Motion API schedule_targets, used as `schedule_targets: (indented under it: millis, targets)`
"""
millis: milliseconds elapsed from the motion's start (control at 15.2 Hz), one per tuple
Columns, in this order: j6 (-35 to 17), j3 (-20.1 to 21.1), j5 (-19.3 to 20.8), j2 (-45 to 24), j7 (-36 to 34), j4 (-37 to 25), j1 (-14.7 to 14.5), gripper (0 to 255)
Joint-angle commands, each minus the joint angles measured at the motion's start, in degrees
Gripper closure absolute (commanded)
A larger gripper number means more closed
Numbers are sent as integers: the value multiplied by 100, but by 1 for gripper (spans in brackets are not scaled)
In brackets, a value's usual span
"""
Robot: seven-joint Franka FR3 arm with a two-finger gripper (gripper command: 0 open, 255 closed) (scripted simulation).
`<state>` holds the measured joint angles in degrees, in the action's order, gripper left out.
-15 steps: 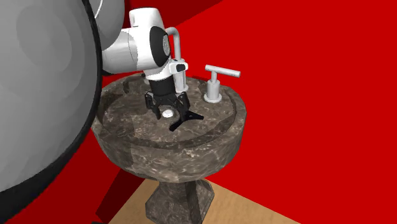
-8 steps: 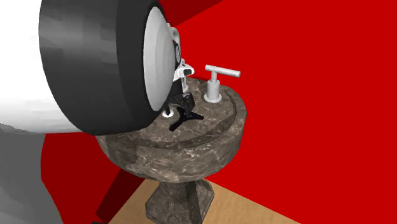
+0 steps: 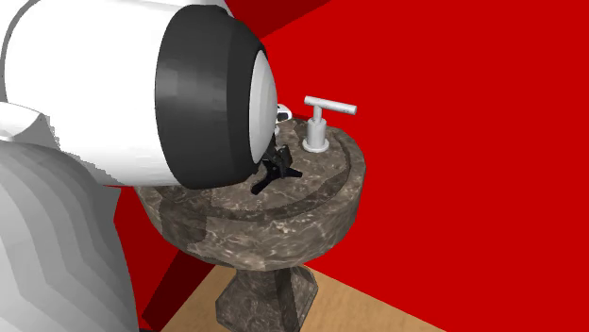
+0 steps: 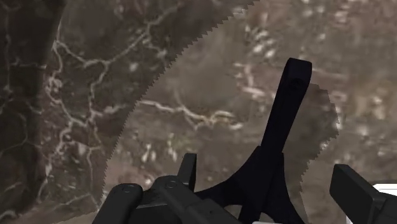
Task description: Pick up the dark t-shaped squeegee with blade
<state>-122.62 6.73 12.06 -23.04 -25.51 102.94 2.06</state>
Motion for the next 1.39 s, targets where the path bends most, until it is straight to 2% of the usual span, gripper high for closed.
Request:
schedule_targets:
  millis: [0, 132, 198, 792, 1320]
  targets:
    - [-159, -6, 33, -109, -36, 73, -14, 0]
    - [-159, -7, 33, -109, -36, 73, -14, 0]
    - [-158, -7, 32, -103, -35, 77, -14, 255]
    - [-160, -23, 25, -108, -31, 73, -29, 255]
    - [333, 2, -68, 193, 75, -129, -24, 255]
